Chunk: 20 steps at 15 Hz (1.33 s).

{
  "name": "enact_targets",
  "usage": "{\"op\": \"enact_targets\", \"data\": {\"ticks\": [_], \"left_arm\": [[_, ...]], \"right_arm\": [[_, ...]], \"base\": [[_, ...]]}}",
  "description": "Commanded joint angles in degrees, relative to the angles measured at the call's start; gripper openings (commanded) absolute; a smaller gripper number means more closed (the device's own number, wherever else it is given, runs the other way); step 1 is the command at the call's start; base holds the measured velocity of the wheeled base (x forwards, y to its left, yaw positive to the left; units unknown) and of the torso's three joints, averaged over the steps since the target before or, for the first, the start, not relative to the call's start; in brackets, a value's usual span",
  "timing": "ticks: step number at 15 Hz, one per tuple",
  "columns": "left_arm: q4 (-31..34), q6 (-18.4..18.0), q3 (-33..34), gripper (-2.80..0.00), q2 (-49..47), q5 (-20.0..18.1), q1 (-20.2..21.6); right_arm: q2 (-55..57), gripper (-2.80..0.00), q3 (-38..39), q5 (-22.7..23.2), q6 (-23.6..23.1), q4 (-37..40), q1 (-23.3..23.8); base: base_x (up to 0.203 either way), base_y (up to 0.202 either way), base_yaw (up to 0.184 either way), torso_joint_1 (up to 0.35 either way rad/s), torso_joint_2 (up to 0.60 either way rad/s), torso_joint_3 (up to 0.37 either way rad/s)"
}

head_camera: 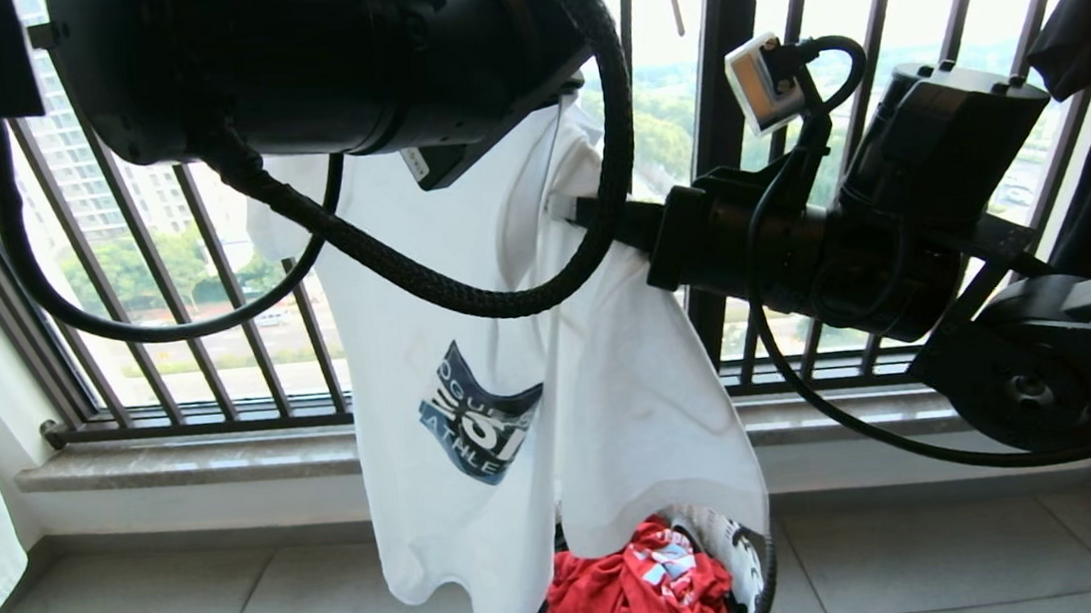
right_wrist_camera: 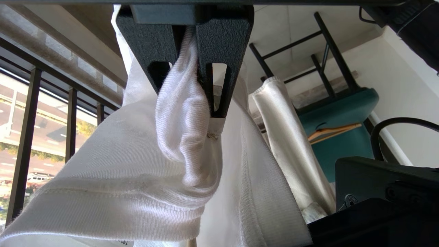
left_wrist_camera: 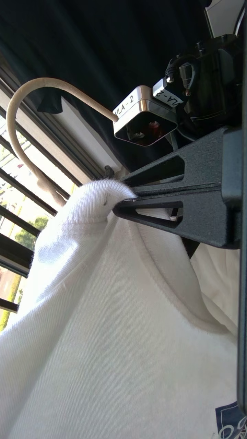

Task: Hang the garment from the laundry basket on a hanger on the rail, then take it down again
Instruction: Hang the clothes on the clothes rack

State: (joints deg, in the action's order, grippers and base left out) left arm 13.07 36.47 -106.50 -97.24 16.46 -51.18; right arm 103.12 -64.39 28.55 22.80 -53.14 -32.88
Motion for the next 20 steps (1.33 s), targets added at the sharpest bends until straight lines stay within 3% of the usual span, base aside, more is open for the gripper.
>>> {"op": "enact_targets", "data": {"ticks": [1,3,6,12,13,18,20], "left_arm": [[-0.15,-0.46,-0.6,-2.8,-0.14,0.15,-0.24],[-0.15,-1.98,-2.17,-2.8,0.01,0.1,-0.65],[-0.02,-3.9,-1.16,-2.8,-0.26,0.56,-4.56],[-0.15,-7.64,-1.43,-2.8,0.65,1.3,-4.46],[-0.15,-8.28,-1.34,0.0,0.66,1.3,-4.46],[1.43,-10.89,0.27,0.0,1.71,1.21,-4.81],[7.97,-10.89,-0.29,0.0,1.72,1.09,-5.44]], "right_arm": [[-0.1,-2.8,0.05,0.19,0.21,-0.3,-0.17],[-0.42,-2.8,0.25,0.19,0.54,-0.3,-0.17],[-1.23,-2.8,0.64,0.26,1.48,-0.45,-0.52],[-2.91,-2.8,1.29,0.45,3.04,-0.74,-0.52],[-3.17,-2.8,1.29,0.45,3.04,-0.74,-0.52],[-3.72,-2.8,1.29,0.45,3.04,-0.74,-0.52],[-3.72,-2.8,0.99,0.42,4.08,-0.74,-0.43]], "base": [[0.0,0.0,0.0,0.0,0.0,0.0],[0.0,0.0,0.0,0.0,0.0,0.0],[0.0,0.0,0.0,0.0,0.0,0.0],[0.0,0.0,0.0,0.0,0.0,0.0],[0.0,0.0,0.0,0.0,0.0,0.0],[0.0,0.0,0.0,0.0,0.0,0.0],[0.0,0.0,0.0,0.0,0.0,0.0]]}}
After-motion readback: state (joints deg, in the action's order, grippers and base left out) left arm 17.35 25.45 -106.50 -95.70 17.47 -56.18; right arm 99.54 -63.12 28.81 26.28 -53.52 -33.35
